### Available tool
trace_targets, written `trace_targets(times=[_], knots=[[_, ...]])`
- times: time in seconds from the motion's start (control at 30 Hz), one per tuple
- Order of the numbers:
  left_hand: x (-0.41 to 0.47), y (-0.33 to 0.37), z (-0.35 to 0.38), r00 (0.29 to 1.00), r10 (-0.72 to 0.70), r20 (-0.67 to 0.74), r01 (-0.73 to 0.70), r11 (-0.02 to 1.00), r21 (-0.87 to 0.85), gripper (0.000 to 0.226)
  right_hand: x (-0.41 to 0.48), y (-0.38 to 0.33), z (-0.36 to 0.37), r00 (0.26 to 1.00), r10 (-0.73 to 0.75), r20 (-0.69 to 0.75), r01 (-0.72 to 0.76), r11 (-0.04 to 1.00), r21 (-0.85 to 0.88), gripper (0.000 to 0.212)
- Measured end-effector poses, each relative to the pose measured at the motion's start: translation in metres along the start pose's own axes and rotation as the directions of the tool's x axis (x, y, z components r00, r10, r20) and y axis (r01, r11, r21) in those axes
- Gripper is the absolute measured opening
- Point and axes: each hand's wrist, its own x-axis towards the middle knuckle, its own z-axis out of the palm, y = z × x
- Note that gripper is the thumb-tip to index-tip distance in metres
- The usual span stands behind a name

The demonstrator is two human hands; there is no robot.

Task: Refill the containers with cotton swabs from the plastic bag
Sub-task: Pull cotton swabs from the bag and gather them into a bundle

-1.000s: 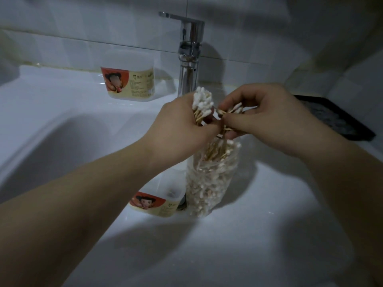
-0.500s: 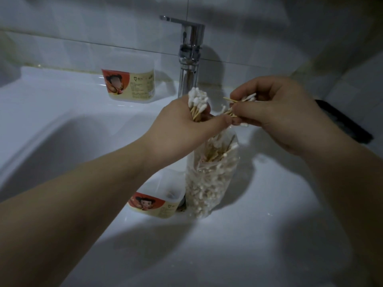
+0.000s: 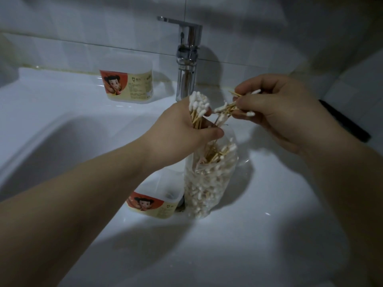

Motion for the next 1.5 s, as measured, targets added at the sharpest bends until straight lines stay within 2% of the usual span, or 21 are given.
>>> trace_targets(times=[0.1, 0.2, 0.4, 0.47, 0.57, 0.7, 0.87, 1.07, 1.3, 1.5], knots=[[0.0, 0.001, -0.001, 0.999, -0.036, 0.016, 0.036, 0.999, -0.023, 0.031, 0.002, 0.0, -0.001, 0.999, 0.03, -0.038, -0.029, 0.999, 0.02, 0.02], [0.001, 0.001, -0.001, 0.999, -0.033, 0.021, 0.033, 0.999, 0.007, 0.014, 0.002, -0.001, -0.003, 0.996, 0.043, -0.072, -0.039, 0.997, 0.059, 0.02], [-0.001, 0.0, 0.0, 0.995, -0.098, 0.013, 0.098, 0.995, -0.035, 0.012, 0.001, -0.003, -0.005, 0.997, 0.044, -0.062, -0.04, 0.997, 0.073, 0.019], [-0.001, 0.001, 0.001, 0.996, -0.09, 0.001, 0.09, 0.995, -0.04, 0.009, 0.001, -0.002, -0.004, 0.998, 0.047, -0.046, -0.044, 0.997, 0.06, 0.02], [-0.001, 0.001, 0.001, 0.996, -0.077, -0.041, 0.075, 0.996, -0.053, 0.018, 0.001, -0.003, -0.004, 0.998, 0.043, -0.054, -0.04, 0.997, 0.06, 0.02], [-0.001, 0.003, 0.0, 0.997, -0.044, -0.057, 0.039, 0.996, -0.081, 0.012, 0.001, -0.003, -0.006, 0.997, 0.035, -0.064, -0.032, 0.998, 0.055, 0.02], [-0.002, 0.003, -0.001, 0.996, -0.008, -0.084, -0.001, 0.995, -0.105, 0.023, 0.003, 0.001, -0.005, 0.999, 0.035, -0.038, -0.036, 0.999, -0.01, 0.022], [-0.001, 0.008, -0.002, 0.991, 0.024, -0.132, -0.041, 0.991, -0.129, 0.013, 0.0, 0.003, -0.003, 1.0, -0.004, -0.005, 0.004, 0.988, -0.156, 0.024], [0.0, 0.008, -0.004, 0.982, 0.058, -0.178, -0.082, 0.988, -0.131, 0.016, -0.001, 0.004, -0.006, 0.999, -0.003, 0.046, 0.016, 0.96, -0.278, 0.021], [0.002, 0.007, -0.003, 0.977, 0.035, -0.212, -0.07, 0.985, -0.158, 0.014, -0.008, -0.001, -0.004, 0.987, 0.015, 0.161, 0.055, 0.905, -0.422, 0.02]])
